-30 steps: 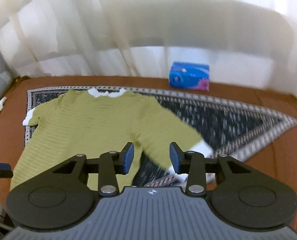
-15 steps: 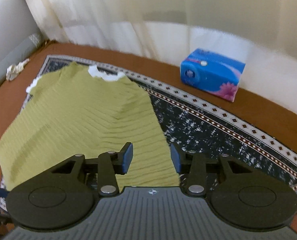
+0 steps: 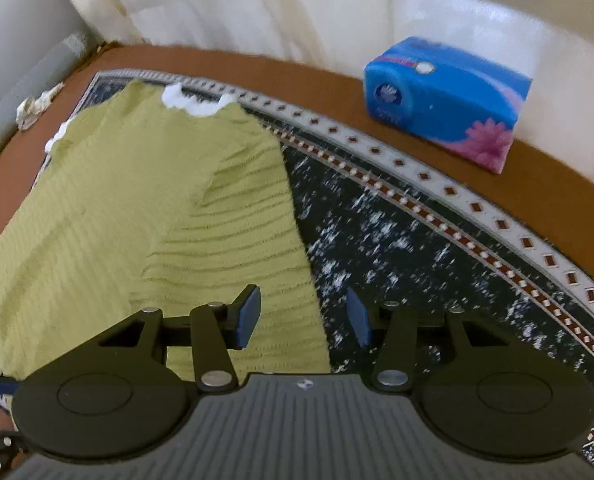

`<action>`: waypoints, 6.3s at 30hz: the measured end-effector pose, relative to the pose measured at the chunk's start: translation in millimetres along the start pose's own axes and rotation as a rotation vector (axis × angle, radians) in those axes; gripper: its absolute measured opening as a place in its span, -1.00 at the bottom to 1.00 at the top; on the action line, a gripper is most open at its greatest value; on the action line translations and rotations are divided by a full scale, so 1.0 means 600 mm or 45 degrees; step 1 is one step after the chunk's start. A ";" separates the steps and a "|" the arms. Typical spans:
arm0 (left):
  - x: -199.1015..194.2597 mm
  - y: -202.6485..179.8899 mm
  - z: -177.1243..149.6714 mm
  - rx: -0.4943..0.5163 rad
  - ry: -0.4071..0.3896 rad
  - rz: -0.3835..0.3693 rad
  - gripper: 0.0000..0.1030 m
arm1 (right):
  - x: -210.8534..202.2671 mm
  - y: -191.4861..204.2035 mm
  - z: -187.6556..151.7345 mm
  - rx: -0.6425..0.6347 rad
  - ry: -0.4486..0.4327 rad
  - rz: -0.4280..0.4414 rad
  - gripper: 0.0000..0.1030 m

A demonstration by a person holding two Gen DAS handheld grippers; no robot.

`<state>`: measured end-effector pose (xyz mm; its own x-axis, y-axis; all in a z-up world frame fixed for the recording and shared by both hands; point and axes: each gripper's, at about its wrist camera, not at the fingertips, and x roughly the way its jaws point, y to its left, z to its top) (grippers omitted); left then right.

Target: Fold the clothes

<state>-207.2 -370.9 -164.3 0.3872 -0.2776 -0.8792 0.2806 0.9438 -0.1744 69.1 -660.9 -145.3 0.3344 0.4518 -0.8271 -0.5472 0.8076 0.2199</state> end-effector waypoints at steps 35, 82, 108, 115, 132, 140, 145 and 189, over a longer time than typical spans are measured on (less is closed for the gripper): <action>-0.009 0.038 -0.004 -0.031 -0.067 -0.011 -0.96 | -0.129 0.066 0.030 0.292 -0.095 0.208 -0.93; -0.075 0.360 0.073 -0.362 -0.233 -0.211 0.04 | 0.083 0.280 0.262 0.445 -0.136 0.109 -0.93; 0.031 0.413 0.273 -0.413 -0.380 -0.052 -0.89 | 0.088 0.280 0.270 0.331 -0.239 0.201 -0.34; 0.044 0.416 0.269 -0.401 -0.281 0.090 -0.28 | 0.083 0.273 0.172 0.236 -0.124 0.117 -0.34; 0.002 0.450 0.259 -0.395 -0.329 0.169 0.17 | 0.138 0.218 0.199 0.305 -0.220 -0.191 -0.30; 0.047 0.462 0.275 -0.262 -0.258 0.032 0.18 | 0.191 0.153 0.228 0.497 -0.155 -0.301 -0.05; 0.046 0.466 0.269 -0.242 -0.274 -0.001 -0.91 | 0.205 0.157 0.223 0.590 -0.147 -0.260 -0.84; -0.047 0.805 0.224 -0.473 -0.354 0.047 -0.87 | 0.394 0.684 0.445 0.025 0.053 0.108 -0.06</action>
<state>35.5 68.6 -164.1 0.6258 -0.2325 -0.7446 -0.0519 0.9400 -0.3372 128.4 -121.1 -112.4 0.2555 0.5029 -0.8257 -0.5570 0.7747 0.2995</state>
